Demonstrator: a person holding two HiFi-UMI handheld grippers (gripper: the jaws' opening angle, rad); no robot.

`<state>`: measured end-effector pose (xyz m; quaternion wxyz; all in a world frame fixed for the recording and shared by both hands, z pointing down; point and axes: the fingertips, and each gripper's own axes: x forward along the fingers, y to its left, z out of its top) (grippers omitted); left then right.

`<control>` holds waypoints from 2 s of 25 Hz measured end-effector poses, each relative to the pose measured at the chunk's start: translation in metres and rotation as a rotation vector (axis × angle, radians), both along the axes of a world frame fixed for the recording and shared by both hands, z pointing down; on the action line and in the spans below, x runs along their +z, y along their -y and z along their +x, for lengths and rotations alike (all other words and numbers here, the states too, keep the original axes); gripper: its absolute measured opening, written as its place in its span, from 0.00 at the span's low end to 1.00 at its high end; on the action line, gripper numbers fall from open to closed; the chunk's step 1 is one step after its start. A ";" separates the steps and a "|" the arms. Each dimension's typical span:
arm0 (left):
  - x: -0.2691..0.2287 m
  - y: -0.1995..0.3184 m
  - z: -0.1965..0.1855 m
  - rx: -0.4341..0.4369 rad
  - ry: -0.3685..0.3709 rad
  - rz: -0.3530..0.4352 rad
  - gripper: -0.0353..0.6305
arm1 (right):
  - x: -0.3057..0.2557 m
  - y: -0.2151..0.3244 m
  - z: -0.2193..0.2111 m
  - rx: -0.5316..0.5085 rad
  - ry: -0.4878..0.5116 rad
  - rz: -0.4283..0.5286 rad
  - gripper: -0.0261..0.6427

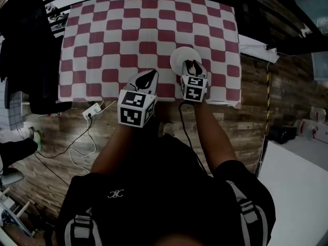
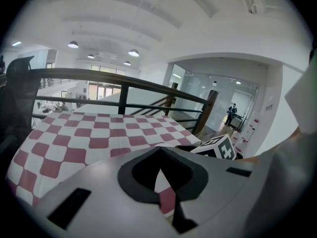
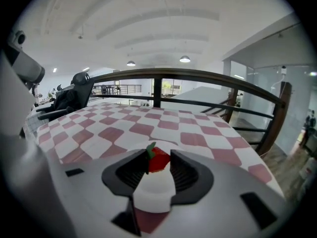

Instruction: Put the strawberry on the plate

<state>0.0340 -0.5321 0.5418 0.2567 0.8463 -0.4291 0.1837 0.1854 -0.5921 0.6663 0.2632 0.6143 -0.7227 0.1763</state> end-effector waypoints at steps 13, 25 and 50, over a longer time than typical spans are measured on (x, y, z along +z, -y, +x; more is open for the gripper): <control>0.011 0.005 -0.009 -0.022 0.022 -0.027 0.05 | 0.032 0.007 -0.006 0.011 -0.091 -0.099 0.28; 0.007 -0.004 -0.015 -0.047 0.038 -0.023 0.05 | 0.043 0.006 -0.008 -0.026 -0.168 -0.151 0.29; -0.050 -0.009 0.043 0.015 0.025 0.104 0.05 | -0.089 -0.041 0.018 0.052 0.038 0.100 0.06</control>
